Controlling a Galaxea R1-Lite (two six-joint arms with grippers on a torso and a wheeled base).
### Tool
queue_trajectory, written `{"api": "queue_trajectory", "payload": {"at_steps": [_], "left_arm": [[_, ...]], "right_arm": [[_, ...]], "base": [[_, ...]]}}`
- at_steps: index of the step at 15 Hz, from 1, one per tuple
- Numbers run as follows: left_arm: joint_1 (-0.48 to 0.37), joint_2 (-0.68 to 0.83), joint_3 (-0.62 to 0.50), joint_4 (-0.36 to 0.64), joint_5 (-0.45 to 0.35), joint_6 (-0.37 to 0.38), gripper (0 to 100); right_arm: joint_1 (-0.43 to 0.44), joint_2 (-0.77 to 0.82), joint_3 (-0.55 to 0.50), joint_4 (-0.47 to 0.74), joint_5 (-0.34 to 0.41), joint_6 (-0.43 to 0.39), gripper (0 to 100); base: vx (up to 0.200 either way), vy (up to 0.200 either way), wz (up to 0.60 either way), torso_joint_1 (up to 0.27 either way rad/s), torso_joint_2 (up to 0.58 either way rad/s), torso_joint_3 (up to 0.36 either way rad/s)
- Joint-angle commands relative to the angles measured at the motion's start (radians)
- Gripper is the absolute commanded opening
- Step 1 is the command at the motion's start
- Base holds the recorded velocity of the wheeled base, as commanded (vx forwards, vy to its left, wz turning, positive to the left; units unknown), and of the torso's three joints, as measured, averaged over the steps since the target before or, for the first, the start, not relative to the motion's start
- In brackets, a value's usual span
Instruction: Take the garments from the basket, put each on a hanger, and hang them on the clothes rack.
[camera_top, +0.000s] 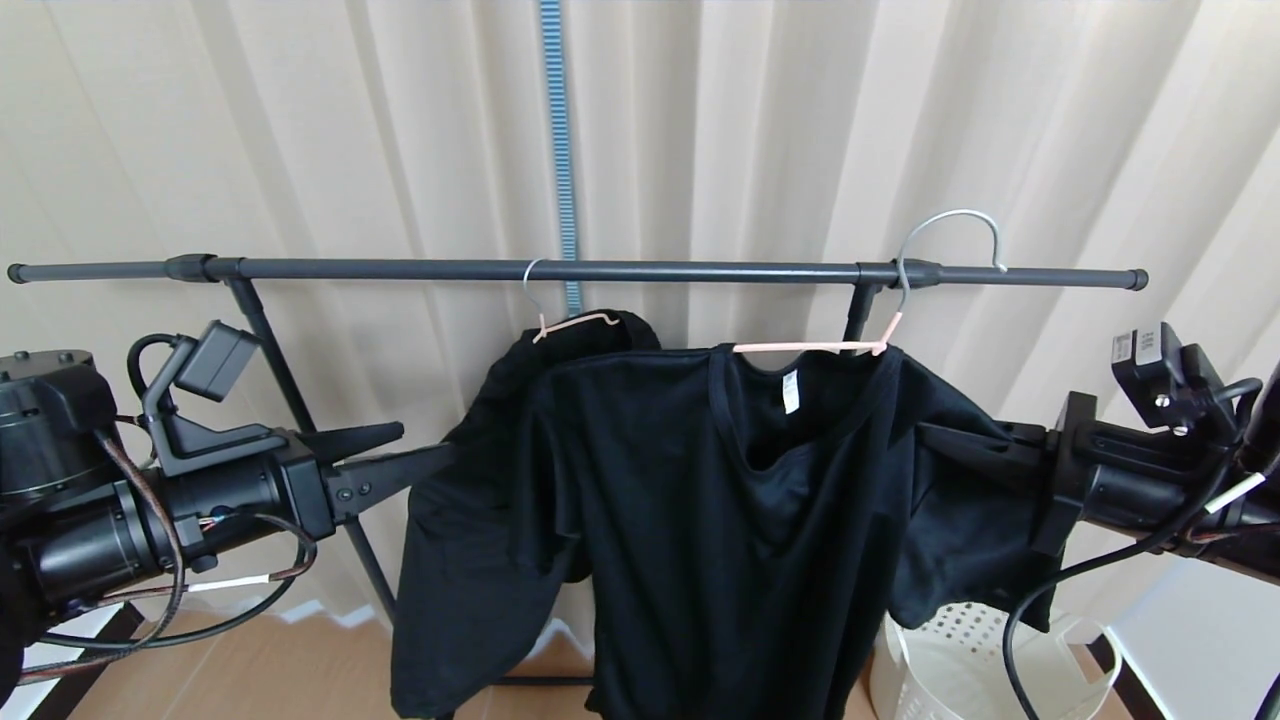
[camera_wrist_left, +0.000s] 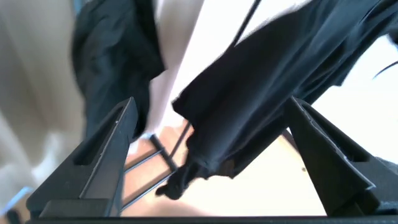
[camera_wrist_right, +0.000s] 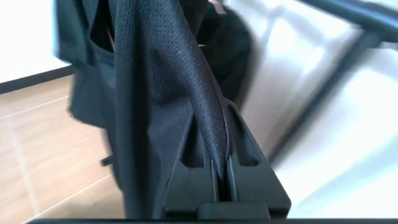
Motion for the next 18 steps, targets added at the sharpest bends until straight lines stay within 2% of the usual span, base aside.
{"api": "queue_trajectory", "payload": {"at_steps": [1, 3, 5, 6, 7, 8, 9, 10, 11, 13, 15, 18], "left_arm": [[-0.040, -0.043, -0.021, 0.007, 0.003, -0.013, 100], [-0.078, -0.060, -0.087, 0.062, 0.003, -0.013, 100], [-0.137, -0.106, -0.205, 0.252, 0.005, -0.008, 100], [-0.137, -0.106, -0.205, 0.252, 0.005, -0.008, 100], [-0.192, -0.124, -0.312, 0.415, 0.009, 0.029, 100], [-0.220, -0.124, -0.363, 0.487, 0.029, 0.066, 100], [-0.224, -0.124, -0.369, 0.496, 0.032, 0.072, 100], [-0.304, -0.123, -0.438, 0.619, 0.117, 0.125, 100], [-0.322, -0.123, -0.449, 0.637, 0.132, 0.135, 100], [-0.428, -0.117, -0.466, 0.676, 0.177, 0.201, 100], [-0.465, -0.086, -0.461, 0.689, 0.190, 0.270, 100], [-0.526, -0.051, -0.453, 0.722, 0.289, 0.339, 100]], "right_arm": [[0.033, 0.006, 0.013, -0.001, 0.000, -0.001, 0], [0.065, 0.014, 0.023, -0.001, -0.002, -0.002, 0], [0.089, 0.014, 0.033, -0.002, -0.002, -0.002, 0], [0.089, 0.014, 0.033, -0.002, -0.002, -0.002, 0], [0.113, 0.014, 0.041, -0.002, -0.002, -0.002, 0], [0.128, 0.014, 0.044, -0.002, -0.002, -0.002, 0], [0.131, 0.014, 0.044, -0.002, -0.002, -0.002, 0], [0.155, 0.016, 0.053, -0.002, -0.005, -0.002, 0], [0.160, 0.014, 0.055, -0.002, -0.005, -0.002, 0], [0.178, 0.011, 0.063, -0.002, -0.005, -0.004, 0], [0.186, 0.009, 0.063, -0.002, -0.003, -0.004, 0], [0.203, 0.006, 0.066, -0.002, -0.005, -0.005, 0]], "base": [[0.000, 0.000, 0.00, 0.000, 0.00, 0.000], [0.000, 0.000, 0.00, 0.000, 0.00, 0.000], [0.000, 0.000, 0.00, 0.000, 0.00, 0.000], [0.000, 0.000, 0.00, 0.000, 0.00, 0.000], [0.000, 0.000, 0.00, 0.000, 0.00, 0.000], [0.000, 0.000, 0.00, 0.000, 0.00, 0.000], [0.000, 0.000, 0.00, 0.000, 0.00, 0.000], [0.000, 0.000, 0.00, 0.000, 0.00, 0.000], [0.000, 0.000, 0.00, 0.000, 0.00, 0.000], [0.000, 0.000, 0.00, 0.000, 0.00, 0.000], [0.000, 0.000, 0.00, 0.000, 0.00, 0.000], [0.000, 0.000, 0.00, 0.000, 0.00, 0.000]]}}
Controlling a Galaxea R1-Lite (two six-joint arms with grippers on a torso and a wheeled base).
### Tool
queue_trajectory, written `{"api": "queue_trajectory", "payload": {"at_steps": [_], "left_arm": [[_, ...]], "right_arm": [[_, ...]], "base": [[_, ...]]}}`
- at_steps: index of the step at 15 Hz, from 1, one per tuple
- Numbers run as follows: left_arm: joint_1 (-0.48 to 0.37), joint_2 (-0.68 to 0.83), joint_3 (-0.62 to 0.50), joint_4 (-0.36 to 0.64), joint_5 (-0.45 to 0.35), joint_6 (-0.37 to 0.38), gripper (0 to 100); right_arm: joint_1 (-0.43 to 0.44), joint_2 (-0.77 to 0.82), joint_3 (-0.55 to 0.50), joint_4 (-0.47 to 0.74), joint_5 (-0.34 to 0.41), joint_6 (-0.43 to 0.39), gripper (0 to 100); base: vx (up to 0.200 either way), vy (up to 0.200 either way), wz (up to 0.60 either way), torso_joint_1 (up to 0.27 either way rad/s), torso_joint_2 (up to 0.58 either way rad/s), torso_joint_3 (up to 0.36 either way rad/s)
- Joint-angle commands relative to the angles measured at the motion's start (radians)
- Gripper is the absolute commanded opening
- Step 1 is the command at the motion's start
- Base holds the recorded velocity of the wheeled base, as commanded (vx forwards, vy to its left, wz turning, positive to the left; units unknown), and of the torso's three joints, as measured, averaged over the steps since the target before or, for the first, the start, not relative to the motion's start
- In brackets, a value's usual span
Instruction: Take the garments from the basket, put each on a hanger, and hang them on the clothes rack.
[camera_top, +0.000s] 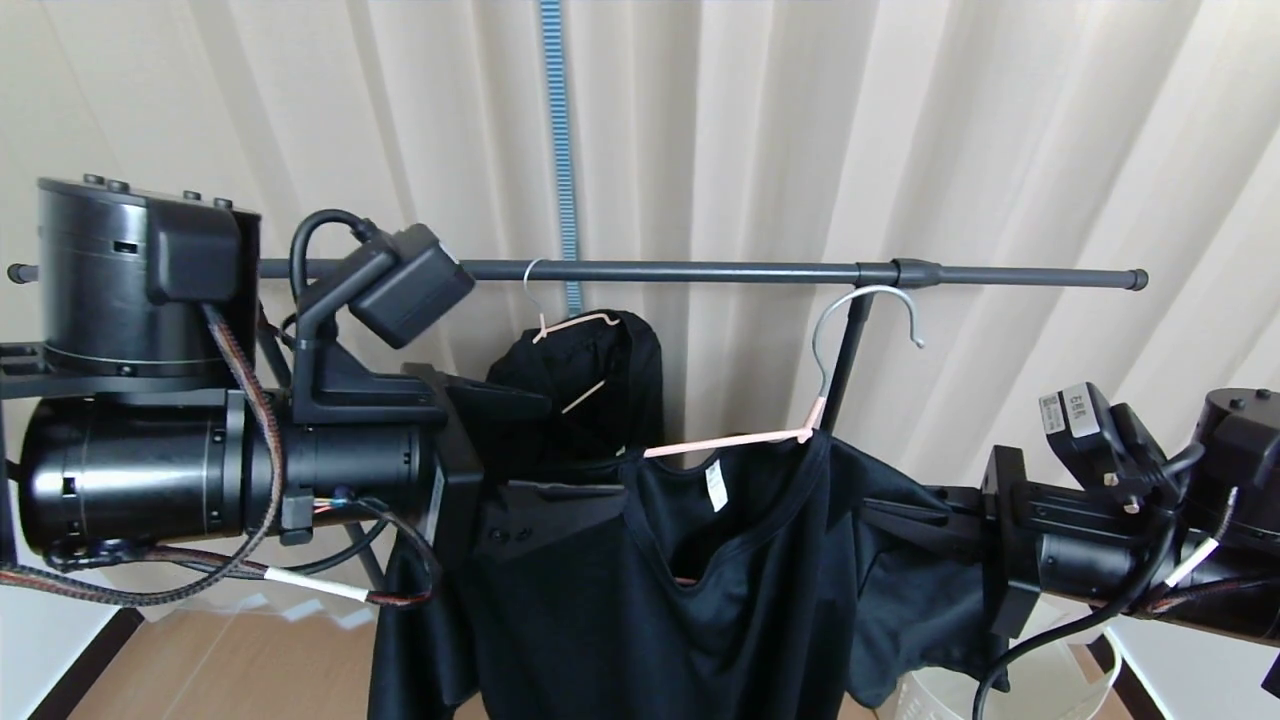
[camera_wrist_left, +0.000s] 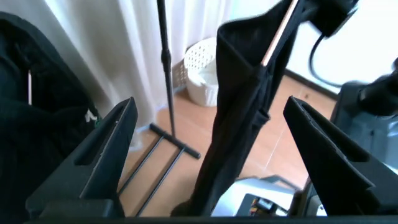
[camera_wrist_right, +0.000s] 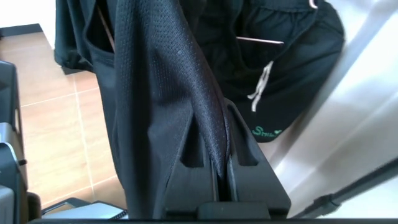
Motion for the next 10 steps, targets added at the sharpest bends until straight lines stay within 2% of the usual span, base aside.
{"api": "queue_trajectory", "payload": {"at_steps": [1, 6, 10], "left_arm": [[-0.039, 0.032, 0.010, -0.001, 0.009, 0.014, 100], [-0.061, 0.049, 0.048, -0.001, 0.010, 0.072, 100], [-0.070, 0.057, 0.060, -0.002, 0.014, 0.073, 100]], "right_arm": [[0.007, -0.002, 0.004, 0.000, 0.000, -0.001, 0], [0.016, -0.010, 0.007, 0.000, 0.000, -0.002, 0], [0.015, -0.022, 0.009, -0.002, 0.000, -0.002, 0]], "base": [[0.000, 0.000, 0.00, 0.000, 0.00, 0.000], [0.000, 0.000, 0.00, 0.000, 0.00, 0.000], [0.000, 0.000, 0.00, 0.000, 0.00, 0.000]]}}
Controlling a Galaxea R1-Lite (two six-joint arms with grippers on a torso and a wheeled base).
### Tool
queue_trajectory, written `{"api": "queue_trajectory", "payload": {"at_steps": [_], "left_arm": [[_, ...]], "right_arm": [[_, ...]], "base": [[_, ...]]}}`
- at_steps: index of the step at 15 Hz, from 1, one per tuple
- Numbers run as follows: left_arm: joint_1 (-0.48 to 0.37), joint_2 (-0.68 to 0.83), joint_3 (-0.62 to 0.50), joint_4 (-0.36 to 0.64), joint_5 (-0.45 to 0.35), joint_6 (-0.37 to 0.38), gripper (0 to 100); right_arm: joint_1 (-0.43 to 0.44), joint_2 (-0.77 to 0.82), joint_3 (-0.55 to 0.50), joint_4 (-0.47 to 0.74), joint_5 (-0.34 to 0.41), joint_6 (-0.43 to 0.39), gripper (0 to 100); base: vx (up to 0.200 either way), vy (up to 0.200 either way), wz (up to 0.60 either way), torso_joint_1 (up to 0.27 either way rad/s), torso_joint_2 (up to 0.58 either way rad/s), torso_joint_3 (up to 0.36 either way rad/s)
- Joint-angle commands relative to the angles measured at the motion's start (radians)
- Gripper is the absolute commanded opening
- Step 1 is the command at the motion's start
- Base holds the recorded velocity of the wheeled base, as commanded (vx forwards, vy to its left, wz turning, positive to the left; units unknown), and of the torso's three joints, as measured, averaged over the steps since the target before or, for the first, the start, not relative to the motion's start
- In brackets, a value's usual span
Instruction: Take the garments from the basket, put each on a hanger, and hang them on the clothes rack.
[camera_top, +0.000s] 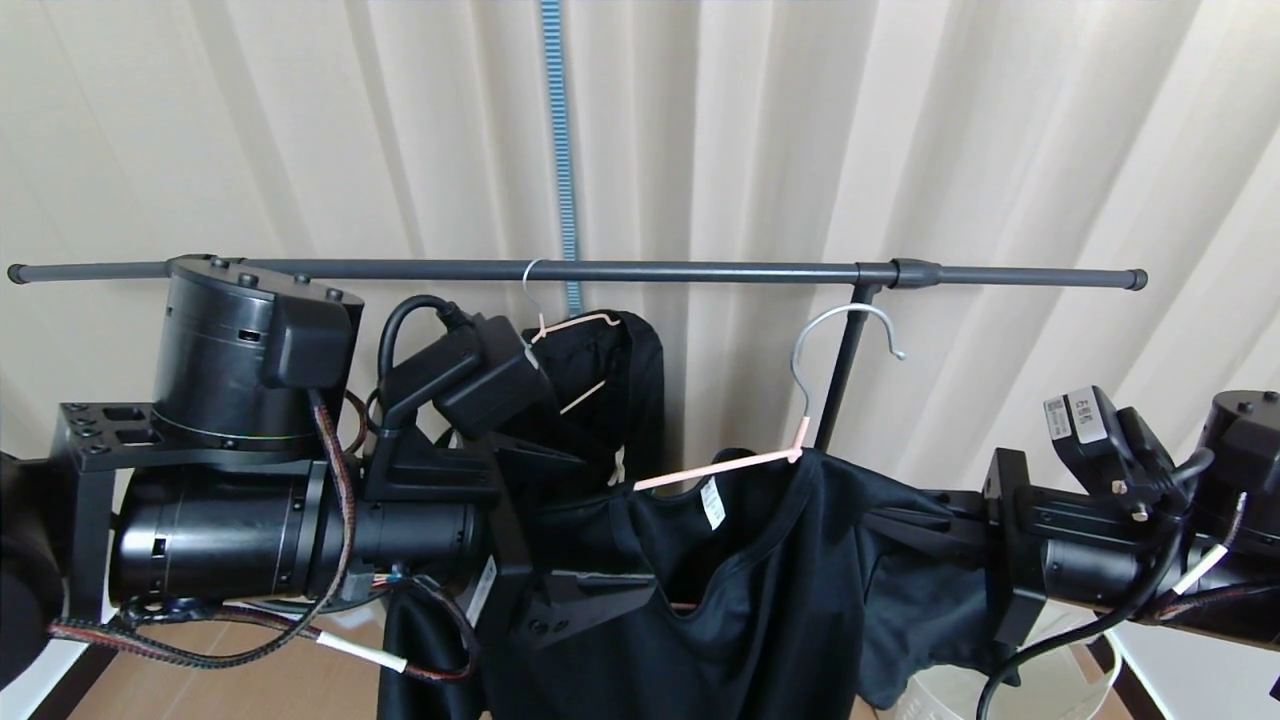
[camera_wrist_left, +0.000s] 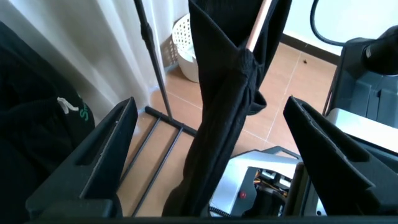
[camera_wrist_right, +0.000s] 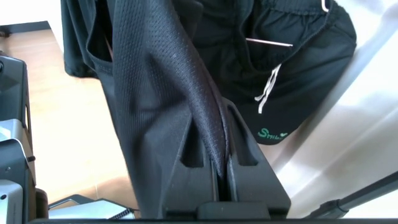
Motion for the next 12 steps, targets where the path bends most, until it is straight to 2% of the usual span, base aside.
{"api": "queue_trajectory", "payload": {"at_steps": [1, 3, 4, 12], "left_arm": [[-0.002, 0.007, 0.005, 0.000, 0.005, -0.001, 100], [-0.010, 0.006, 0.025, -0.004, 0.027, -0.001, 100], [-0.010, 0.006, 0.026, -0.004, 0.028, 0.001, 0], [-0.005, 0.001, 0.031, -0.006, 0.030, 0.001, 0]], "right_arm": [[-0.001, -0.010, -0.002, -0.002, 0.001, 0.000, 0], [-0.001, -0.015, 0.000, -0.002, 0.001, 0.000, 0], [-0.001, -0.021, 0.000, -0.002, 0.001, 0.000, 0], [-0.001, -0.032, 0.004, -0.004, 0.001, 0.000, 0]], "base": [[0.000, 0.000, 0.00, 0.000, 0.00, 0.000], [0.000, 0.000, 0.00, 0.000, 0.00, 0.000], [0.000, 0.000, 0.00, 0.000, 0.00, 0.000], [0.000, 0.000, 0.00, 0.000, 0.00, 0.000]]}}
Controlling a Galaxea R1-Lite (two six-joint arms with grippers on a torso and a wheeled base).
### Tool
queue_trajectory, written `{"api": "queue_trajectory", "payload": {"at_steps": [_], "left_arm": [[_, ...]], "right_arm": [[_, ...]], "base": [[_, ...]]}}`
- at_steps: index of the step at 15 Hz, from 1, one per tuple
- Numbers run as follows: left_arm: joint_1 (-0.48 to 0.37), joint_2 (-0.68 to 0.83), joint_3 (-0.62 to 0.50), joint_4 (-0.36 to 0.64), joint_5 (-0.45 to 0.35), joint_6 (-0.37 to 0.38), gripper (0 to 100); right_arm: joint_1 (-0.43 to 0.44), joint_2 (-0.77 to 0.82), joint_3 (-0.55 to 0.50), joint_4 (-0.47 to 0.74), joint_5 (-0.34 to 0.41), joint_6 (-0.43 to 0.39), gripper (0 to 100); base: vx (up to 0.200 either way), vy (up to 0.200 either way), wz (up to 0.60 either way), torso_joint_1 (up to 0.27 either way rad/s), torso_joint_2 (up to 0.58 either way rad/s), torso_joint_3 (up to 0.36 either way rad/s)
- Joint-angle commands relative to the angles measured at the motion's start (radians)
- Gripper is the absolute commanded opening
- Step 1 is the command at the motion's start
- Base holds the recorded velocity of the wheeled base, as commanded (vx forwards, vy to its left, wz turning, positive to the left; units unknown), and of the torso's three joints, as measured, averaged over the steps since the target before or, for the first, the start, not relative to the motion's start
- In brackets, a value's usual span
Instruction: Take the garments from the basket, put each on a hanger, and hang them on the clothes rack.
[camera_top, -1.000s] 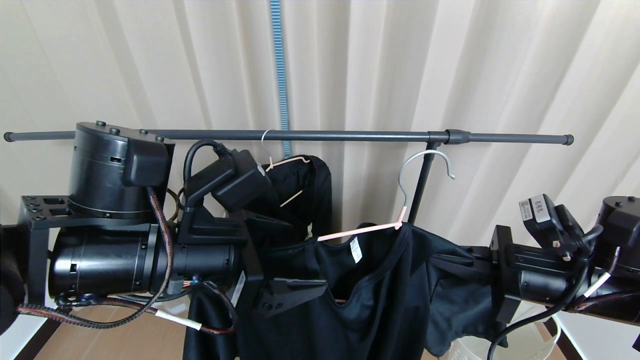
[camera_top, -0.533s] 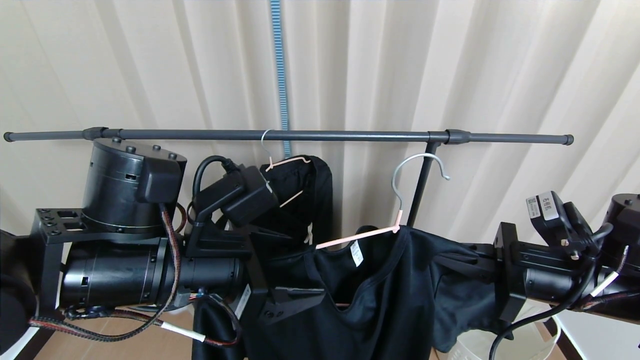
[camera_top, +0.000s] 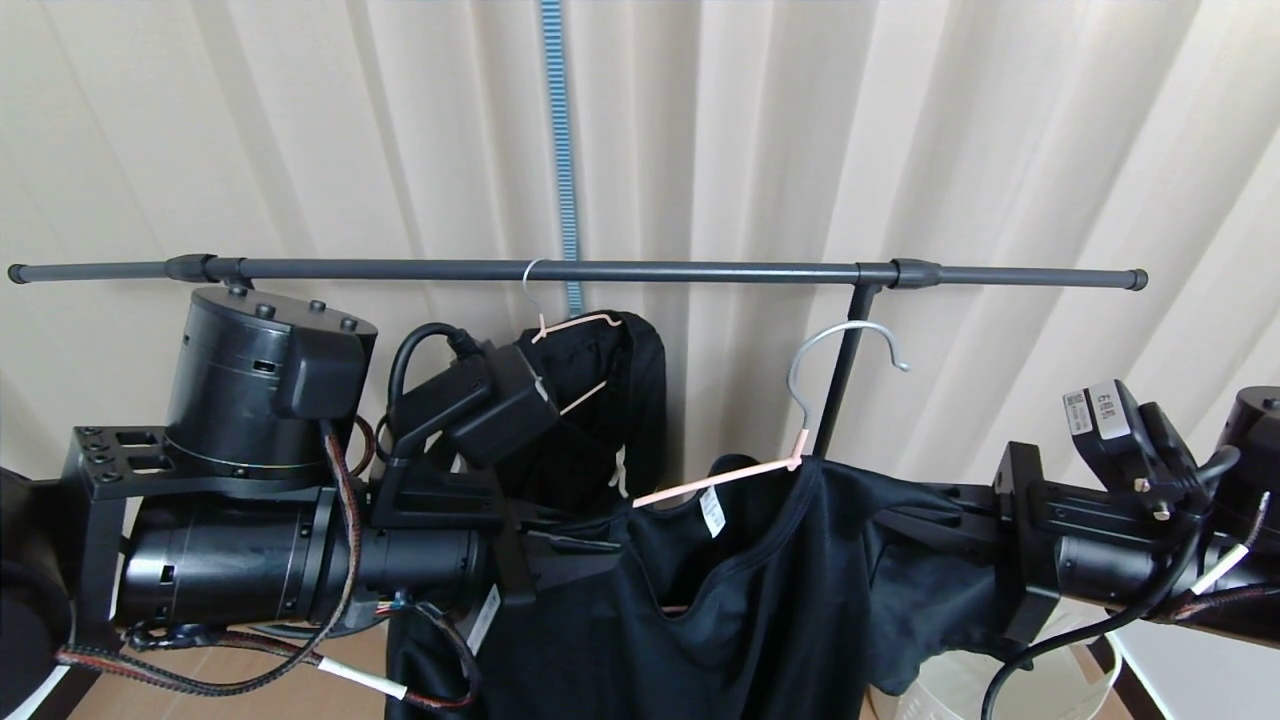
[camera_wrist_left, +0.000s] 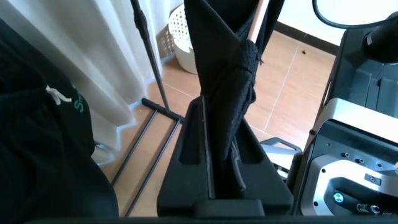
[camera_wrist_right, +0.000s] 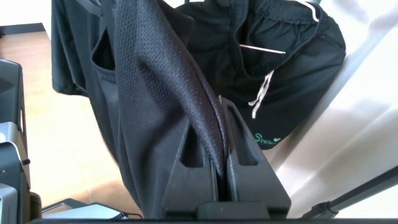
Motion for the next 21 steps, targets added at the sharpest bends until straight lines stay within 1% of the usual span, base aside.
{"api": "queue_trajectory", "payload": {"at_steps": [1, 4, 5, 7, 8, 9, 11, 21], "left_arm": [[0.003, -0.003, 0.000, -0.002, 0.006, -0.001, 0], [0.005, -0.007, 0.007, -0.003, 0.015, -0.004, 0], [0.006, -0.010, 0.009, -0.003, 0.015, -0.006, 0], [0.012, -0.023, 0.010, -0.005, 0.016, -0.007, 0], [0.026, -0.035, 0.014, -0.005, 0.015, -0.006, 0], [0.031, -0.050, 0.015, -0.003, 0.015, -0.009, 0], [0.048, -0.076, 0.035, -0.005, 0.015, -0.012, 0], [0.051, -0.291, 0.161, -0.005, 0.013, -0.007, 0]], "right_arm": [[0.000, -0.007, 0.000, 0.000, 0.002, 0.001, 0], [-0.003, -0.013, -0.002, 0.003, 0.000, 0.002, 0], [-0.003, -0.021, 0.001, 0.003, -0.003, 0.002, 100], [-0.004, -0.021, 0.018, -0.005, -0.004, -0.010, 100], [-0.007, -0.016, 0.024, -0.010, -0.001, -0.061, 100], [-0.015, -0.016, 0.027, -0.011, -0.001, -0.082, 100], [-0.021, -0.019, 0.024, -0.010, -0.001, -0.081, 100], [-0.064, -0.001, 0.003, -0.005, -0.001, -0.081, 100]], "base": [[0.000, 0.000, 0.00, 0.000, 0.00, 0.000], [0.000, 0.000, 0.00, 0.000, 0.00, 0.000], [0.000, 0.000, 0.00, 0.000, 0.00, 0.000], [0.000, 0.000, 0.00, 0.000, 0.00, 0.000], [0.000, 0.000, 0.00, 0.000, 0.00, 0.000], [0.000, 0.000, 0.00, 0.000, 0.00, 0.000], [0.000, 0.000, 0.00, 0.000, 0.00, 0.000], [0.000, 0.000, 0.00, 0.000, 0.00, 0.000]]}}
